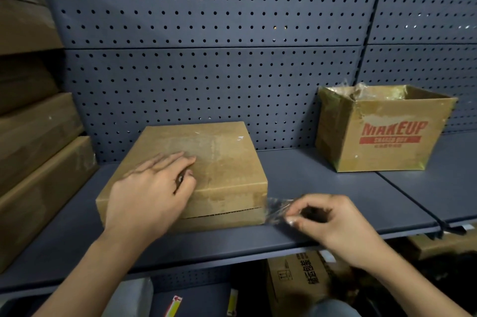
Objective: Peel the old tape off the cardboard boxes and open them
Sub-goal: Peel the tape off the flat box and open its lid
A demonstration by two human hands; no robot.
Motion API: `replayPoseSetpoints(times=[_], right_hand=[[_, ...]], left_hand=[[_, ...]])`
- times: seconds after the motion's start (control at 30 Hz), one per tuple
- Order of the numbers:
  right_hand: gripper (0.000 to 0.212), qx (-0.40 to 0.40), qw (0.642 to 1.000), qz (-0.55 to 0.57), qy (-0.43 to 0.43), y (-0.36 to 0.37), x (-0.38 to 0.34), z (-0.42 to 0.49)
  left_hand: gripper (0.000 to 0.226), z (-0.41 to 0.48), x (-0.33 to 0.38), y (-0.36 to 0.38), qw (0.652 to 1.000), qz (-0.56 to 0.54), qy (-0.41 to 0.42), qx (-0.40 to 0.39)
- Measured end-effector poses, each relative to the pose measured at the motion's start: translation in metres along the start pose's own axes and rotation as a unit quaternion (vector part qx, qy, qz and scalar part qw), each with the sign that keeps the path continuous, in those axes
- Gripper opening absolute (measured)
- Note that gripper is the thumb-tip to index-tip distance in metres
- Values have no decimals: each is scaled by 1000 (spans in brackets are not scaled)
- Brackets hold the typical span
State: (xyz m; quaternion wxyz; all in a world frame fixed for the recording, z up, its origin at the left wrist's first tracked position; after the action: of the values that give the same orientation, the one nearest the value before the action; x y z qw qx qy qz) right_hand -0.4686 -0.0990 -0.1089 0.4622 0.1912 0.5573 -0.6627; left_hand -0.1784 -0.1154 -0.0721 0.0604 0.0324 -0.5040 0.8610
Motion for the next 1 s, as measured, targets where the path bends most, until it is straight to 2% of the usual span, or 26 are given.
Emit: replayPoseSetpoints(times=[0.07,0.2,0.37,0.43,0.5,0.6,0.7,0.83,1.0], right_hand=[[12,49,999,17,14,-20,7,-2],[31,22,997,65,36,-33,15,-1],[46,70,988,-132,-46,-19,10,23],[54,89,980,-164,-66,-7,5,35],[52,95,970,-210,-77,5,1,49],[38,40,962,-264,-63,31,-1,68],[24,-9,972,-233,-42,51,5,77],[21,-63,985,-161,-26,46,12,71],[17,-145,976,-162,-29,42,9,61]], left_hand=[[53,0,-1,1,1000,1,-2,-1],[54,-2,0,3,1000,-2,-1,2],[58,-2,-2,3,1000,1,6,-2],[59,-3,-1,3,1000,4,2,-4],[58,-2,0,3,1000,4,0,1],[57,-3,1,4,1000,11,3,4],[56,-4,2,3,1000,15,6,6],[52,-4,3,3,999,28,11,12],[49,-4,2,3,999,34,13,19]])
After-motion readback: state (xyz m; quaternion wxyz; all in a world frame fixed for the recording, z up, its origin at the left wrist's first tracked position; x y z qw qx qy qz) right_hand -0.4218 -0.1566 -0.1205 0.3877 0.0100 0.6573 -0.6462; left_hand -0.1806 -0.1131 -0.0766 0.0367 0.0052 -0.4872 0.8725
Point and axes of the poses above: each hand's wrist, its own z-axis towards the middle knuckle, its own y-axis out of the palm, x = y × z, the point moved 4 cm from there along z, towards the middle knuckle, and after that the axes turned 1 degree about -y, right-handed, at the moved point
